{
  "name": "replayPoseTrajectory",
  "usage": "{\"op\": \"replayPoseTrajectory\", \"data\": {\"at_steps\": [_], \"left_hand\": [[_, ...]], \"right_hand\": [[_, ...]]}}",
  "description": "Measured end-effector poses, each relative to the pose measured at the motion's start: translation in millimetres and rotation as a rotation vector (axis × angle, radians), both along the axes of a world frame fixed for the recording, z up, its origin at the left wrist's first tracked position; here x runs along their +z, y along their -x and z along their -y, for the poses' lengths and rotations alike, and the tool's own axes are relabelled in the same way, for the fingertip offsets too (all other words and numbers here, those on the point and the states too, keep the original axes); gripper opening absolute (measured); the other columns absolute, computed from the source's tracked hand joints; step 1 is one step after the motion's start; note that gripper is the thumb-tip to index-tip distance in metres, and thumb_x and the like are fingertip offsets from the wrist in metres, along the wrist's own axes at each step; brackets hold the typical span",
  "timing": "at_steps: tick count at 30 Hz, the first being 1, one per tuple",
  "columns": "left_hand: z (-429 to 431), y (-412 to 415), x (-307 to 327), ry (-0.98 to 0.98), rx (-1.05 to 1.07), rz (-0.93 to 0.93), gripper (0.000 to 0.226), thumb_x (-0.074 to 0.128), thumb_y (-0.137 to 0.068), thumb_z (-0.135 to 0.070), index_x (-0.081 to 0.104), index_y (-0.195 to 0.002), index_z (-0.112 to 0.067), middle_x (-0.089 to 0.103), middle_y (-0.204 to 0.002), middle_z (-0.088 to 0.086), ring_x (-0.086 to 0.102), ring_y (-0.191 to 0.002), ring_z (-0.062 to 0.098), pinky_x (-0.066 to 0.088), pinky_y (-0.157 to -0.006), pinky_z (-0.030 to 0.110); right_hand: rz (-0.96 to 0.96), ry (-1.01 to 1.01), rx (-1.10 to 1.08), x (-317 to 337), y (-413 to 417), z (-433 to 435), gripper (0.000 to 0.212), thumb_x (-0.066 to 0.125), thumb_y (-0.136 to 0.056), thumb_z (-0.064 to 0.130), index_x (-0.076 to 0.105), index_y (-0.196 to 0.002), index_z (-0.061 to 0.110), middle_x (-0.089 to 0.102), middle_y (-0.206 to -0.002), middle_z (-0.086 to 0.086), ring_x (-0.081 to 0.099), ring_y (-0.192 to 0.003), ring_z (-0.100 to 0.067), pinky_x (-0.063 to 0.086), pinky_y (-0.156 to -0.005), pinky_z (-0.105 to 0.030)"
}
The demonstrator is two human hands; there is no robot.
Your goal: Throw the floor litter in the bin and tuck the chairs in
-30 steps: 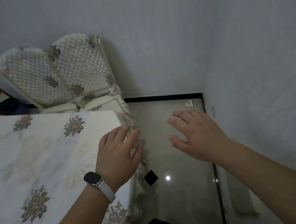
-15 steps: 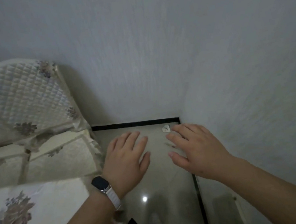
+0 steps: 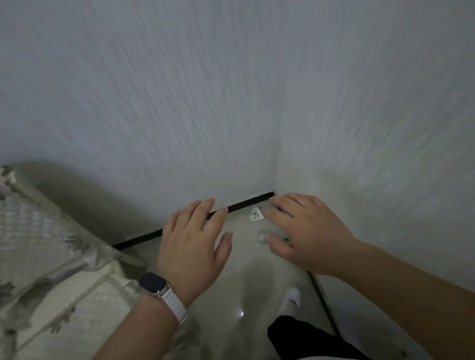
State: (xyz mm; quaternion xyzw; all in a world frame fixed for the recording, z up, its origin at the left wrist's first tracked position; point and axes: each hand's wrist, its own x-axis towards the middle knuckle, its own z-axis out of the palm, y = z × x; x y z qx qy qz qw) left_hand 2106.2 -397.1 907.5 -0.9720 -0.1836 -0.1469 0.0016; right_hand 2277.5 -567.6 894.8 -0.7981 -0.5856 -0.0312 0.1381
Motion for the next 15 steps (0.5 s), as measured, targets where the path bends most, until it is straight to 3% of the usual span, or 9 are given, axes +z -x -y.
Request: {"op": "replayPoseTrajectory", "data": {"at_steps": [8,15], "left_hand": [[-59,-71,2,-0.009,0.083,-0.1,0.043,0.048,-0.091,-0.042,0.065,-0.122,-0.018,0.062,-0.13,0.008,0.056,-0.119,0.031,0.036,-0.097,0.04],[-98,-140,-11,0.057,0.03,-0.128,0.043,0.049,-0.092,-0.043,0.064,-0.123,-0.017,0.061,-0.131,0.008,0.055,-0.121,0.029,0.043,-0.099,0.044]], "right_hand": [[-0.191,0.087,0.007,-51,-82,-78,0.05,0.042,-0.089,0.051,0.066,-0.118,0.017,0.062,-0.126,-0.007,0.058,-0.112,-0.027,0.048,-0.09,-0.042],[-0.242,0.014,-0.051,-56,-129,-115,0.049,0.046,-0.089,0.047,0.067,-0.118,0.014,0.064,-0.122,-0.008,0.06,-0.108,-0.028,0.049,-0.088,-0.041]]}}
